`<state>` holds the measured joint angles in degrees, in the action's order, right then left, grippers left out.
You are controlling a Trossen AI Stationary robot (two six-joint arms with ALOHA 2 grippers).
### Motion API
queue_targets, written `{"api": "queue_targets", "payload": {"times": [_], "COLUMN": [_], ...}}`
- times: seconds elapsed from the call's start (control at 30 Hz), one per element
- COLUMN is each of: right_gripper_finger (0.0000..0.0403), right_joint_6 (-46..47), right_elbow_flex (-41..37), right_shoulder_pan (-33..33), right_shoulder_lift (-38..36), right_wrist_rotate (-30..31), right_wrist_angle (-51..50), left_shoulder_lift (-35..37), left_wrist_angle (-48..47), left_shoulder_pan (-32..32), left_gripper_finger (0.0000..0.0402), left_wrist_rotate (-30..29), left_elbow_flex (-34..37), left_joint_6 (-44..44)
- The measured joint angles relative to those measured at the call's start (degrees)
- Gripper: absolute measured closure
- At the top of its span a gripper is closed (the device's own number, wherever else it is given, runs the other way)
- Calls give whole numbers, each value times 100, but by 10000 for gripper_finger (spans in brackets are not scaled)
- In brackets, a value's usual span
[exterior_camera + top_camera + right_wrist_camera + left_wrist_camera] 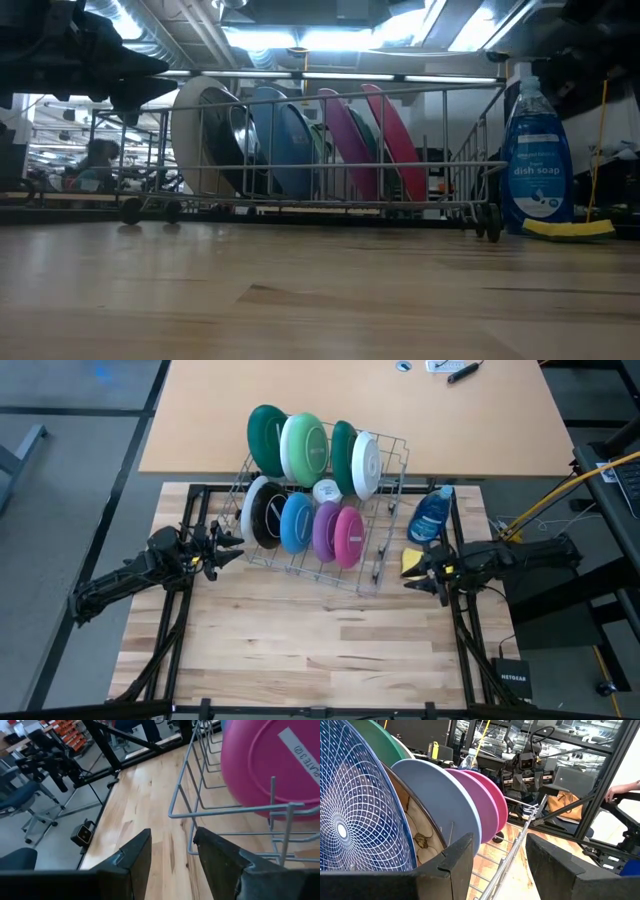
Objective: Sort dishes
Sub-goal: Return to Home Position
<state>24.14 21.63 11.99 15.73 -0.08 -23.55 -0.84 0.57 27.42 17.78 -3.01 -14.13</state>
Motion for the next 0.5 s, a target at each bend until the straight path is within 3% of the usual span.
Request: {"api": "queue_targets", "payload": {"times": [0.5], "right_gripper_finger": [240], "right_joint_6": [-1], "right_elbow_flex": [0], "right_shoulder_pan": [0], "right_shoulder_lift": [-1023], "right_wrist_rotate": [2], "right_wrist_angle": [-942], "left_shoulder_lift": [0], "left_wrist_angle": [-1], "left_shoulder_pan": [0], "left_gripper_finger": [231], "left_wrist_rotate": [0], "left_elbow_flex": [0], "left_joint_6": [0]}}
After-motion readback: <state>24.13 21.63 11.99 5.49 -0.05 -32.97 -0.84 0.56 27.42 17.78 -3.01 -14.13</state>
